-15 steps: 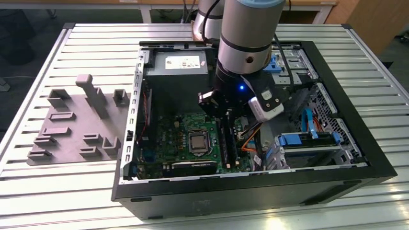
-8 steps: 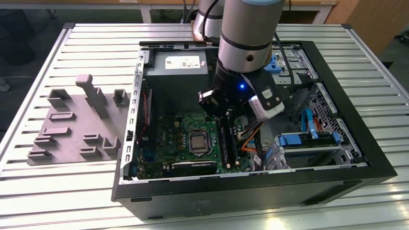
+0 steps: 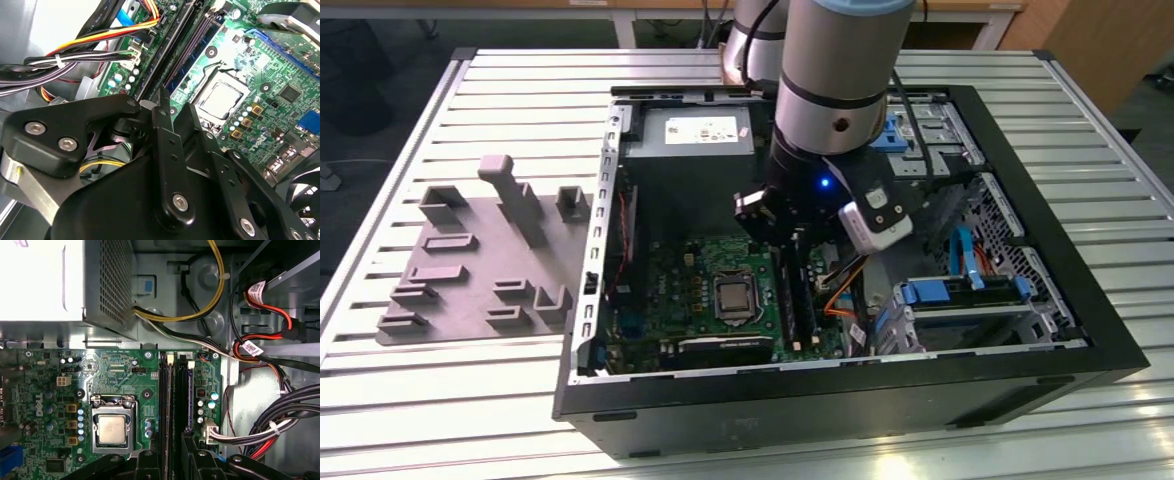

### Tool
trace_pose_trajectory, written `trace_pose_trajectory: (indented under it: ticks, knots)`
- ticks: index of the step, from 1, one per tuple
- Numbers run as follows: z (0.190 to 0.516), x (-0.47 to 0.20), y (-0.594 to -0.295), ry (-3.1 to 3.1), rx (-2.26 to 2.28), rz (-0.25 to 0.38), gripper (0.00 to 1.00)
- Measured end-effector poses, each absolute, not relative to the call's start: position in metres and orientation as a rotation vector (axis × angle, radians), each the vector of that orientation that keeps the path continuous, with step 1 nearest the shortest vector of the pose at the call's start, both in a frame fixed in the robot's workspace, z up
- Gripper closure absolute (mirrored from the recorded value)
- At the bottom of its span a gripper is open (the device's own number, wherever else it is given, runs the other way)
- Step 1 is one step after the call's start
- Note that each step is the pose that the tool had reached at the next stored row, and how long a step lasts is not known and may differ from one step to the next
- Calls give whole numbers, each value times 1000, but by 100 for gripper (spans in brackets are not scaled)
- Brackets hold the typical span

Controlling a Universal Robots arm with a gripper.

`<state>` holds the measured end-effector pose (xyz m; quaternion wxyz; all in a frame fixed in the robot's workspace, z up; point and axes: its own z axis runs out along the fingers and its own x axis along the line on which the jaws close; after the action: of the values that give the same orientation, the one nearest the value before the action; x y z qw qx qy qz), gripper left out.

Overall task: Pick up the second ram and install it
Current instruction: 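Press down the second ram until it locks into place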

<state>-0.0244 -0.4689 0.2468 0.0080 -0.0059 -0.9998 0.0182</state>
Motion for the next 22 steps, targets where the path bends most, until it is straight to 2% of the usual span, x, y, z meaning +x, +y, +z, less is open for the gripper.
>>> trace_pose_trajectory:
  ticks: [22]
  knots:
    - [232, -24, -469, -3125, -18, 56, 69]
